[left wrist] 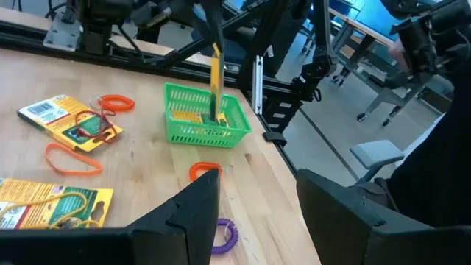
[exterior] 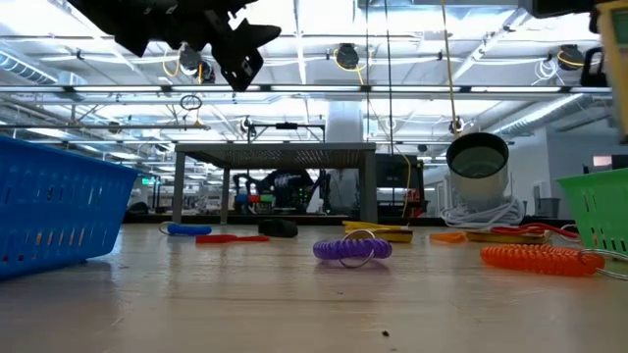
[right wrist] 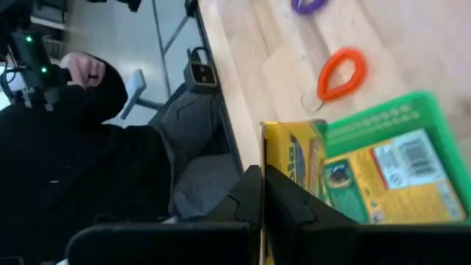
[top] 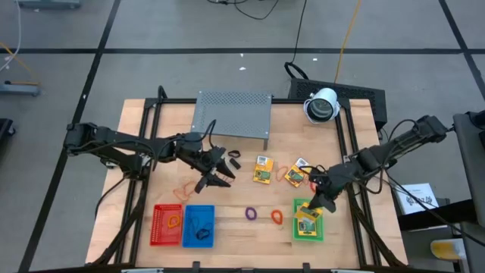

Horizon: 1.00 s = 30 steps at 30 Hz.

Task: Pick & Place Office Desk Supplies
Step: Put the yellow crayon box into the green bin

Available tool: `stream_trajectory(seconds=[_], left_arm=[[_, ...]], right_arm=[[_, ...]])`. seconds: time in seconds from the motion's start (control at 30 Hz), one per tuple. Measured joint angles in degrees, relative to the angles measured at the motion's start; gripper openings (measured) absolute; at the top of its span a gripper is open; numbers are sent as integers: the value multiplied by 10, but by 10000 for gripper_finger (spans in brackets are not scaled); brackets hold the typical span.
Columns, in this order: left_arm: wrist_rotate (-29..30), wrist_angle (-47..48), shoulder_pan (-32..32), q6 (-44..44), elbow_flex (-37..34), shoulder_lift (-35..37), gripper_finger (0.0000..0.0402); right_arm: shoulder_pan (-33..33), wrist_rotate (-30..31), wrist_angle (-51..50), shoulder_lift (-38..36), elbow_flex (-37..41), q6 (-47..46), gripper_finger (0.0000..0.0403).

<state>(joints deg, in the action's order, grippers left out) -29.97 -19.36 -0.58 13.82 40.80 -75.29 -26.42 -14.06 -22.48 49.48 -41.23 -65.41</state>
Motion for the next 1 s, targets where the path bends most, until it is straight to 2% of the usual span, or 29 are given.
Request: stream_trajectory(seconds=[0.23, 0.43, 0.7, 1.0], left_arm=[[0, -18, 0, 0, 0, 0, 188], [0, -20, 0, 0, 0, 0, 188], [1, -19, 0, 1, 0, 0, 188], [1, -19, 0, 2, 0, 0, 189]], right_arm=[[-37, -10, -6, 9, 0, -29, 0], [-57, -9, -5, 54, 0, -33, 0], [-69, -12, -5, 114, 0, -36, 0], [-66, -3, -7, 121, 0, -59, 13]])
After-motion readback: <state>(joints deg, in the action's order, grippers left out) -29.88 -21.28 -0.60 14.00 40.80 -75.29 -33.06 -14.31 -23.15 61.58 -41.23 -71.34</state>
